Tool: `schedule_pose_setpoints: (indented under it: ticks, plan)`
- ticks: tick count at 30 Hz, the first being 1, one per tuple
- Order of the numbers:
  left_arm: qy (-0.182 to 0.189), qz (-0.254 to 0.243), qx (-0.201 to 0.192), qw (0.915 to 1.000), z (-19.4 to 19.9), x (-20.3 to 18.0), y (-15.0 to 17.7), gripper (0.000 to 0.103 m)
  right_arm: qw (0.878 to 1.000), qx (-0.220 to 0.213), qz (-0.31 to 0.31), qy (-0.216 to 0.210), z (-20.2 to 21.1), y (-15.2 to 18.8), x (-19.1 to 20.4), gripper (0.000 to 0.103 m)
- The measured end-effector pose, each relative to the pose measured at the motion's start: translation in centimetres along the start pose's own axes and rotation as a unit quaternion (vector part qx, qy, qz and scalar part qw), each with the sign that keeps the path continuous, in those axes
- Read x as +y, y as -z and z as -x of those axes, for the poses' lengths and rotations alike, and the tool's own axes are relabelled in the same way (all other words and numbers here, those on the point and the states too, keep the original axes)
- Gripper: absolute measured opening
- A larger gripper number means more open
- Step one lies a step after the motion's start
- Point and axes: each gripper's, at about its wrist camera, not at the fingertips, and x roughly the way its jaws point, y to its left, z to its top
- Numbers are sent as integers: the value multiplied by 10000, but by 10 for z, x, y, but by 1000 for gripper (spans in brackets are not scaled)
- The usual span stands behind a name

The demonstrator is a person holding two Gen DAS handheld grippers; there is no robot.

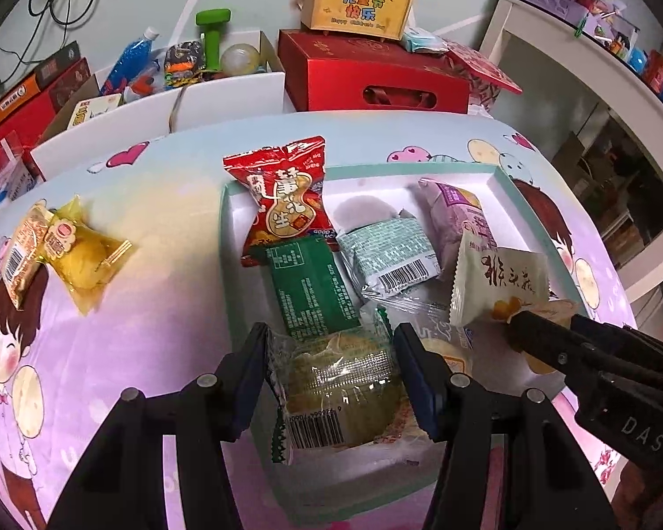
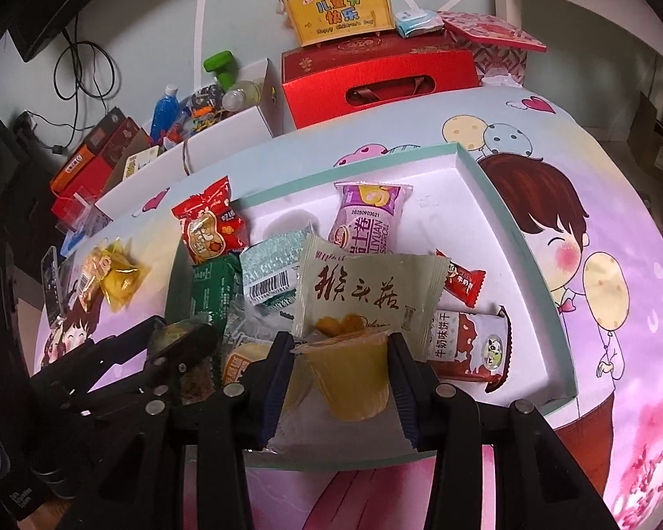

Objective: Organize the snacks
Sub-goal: 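Carry the jelly cup and round cake over the white tray, then lower both items into the tray and open both grippers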

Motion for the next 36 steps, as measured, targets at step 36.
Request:
schedule_pose_setpoints:
  ticks: [36]
  plan:
    - [-446,392,-5,9982,18,27,-4,81,9998,9,-26,216,3,-3,-6,53]
